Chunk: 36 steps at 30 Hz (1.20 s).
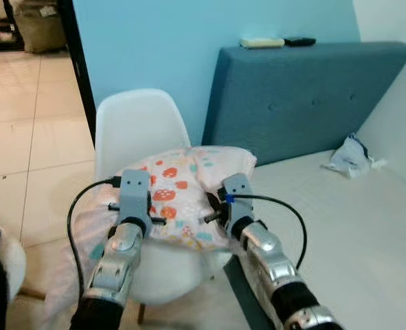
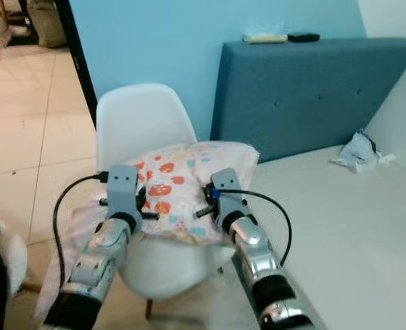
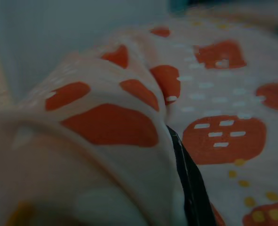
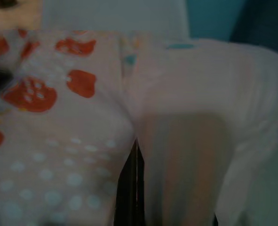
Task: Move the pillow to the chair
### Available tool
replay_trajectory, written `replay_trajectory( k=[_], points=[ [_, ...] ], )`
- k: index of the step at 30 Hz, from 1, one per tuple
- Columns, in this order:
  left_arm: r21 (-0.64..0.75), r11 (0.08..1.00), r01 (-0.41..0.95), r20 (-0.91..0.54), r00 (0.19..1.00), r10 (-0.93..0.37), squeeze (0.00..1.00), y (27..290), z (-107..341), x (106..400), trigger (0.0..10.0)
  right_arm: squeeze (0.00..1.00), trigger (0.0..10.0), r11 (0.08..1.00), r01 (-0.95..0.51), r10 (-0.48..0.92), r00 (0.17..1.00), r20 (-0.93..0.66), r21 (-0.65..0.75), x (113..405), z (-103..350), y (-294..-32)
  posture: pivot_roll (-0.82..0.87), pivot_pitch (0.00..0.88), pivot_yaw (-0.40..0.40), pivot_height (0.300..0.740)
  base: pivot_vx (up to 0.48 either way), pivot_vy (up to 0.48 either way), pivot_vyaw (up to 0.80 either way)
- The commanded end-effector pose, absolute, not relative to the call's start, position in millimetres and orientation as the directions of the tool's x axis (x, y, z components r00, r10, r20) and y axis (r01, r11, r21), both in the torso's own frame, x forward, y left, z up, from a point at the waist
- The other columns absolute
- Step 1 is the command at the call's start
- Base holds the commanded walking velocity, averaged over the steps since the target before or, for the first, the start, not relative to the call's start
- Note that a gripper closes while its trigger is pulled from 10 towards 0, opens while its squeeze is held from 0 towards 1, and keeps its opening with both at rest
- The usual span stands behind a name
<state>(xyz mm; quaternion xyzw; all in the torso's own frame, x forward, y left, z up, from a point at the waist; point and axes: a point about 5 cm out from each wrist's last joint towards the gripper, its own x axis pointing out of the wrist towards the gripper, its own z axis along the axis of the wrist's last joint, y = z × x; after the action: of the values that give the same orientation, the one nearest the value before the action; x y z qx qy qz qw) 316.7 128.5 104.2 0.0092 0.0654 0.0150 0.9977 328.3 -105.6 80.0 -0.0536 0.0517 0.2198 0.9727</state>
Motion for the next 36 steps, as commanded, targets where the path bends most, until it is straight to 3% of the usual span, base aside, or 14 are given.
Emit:
replay_trajectory(
  k=[1,24,36],
  points=[
    [0.074,0.979,-0.187,-0.104,0.975,0.194,0.0,165.3,105.4,314.8,10.0,0.0,10.0,0.93,-0.358,0.348,0.93,-0.115,-0.078,331.6,82.1,-123.7,-0.03,0.026,-0.08,0.74,0.326,0.0,0.0],
    [0.109,0.981,-0.16,-0.115,0.978,0.172,0.0,160.1,103.5,315.9,10.0,0.0,10.0,0.928,-0.353,0.339,0.933,-0.123,-0.119,330.1,80.1,-124.3,-0.03,0.032,-0.069,0.74,0.0,0.0,0.0],
    [0.122,0.982,-0.147,-0.133,0.978,0.163,0.0,158.0,101.9,317.5,10.0,0.0,10.0,0.939,-0.324,0.308,0.942,-0.134,-0.114,330.8,78.3,-127.2,-0.03,0.04,-0.061,0.74,0.0,0.0,0.79]
  ],
)
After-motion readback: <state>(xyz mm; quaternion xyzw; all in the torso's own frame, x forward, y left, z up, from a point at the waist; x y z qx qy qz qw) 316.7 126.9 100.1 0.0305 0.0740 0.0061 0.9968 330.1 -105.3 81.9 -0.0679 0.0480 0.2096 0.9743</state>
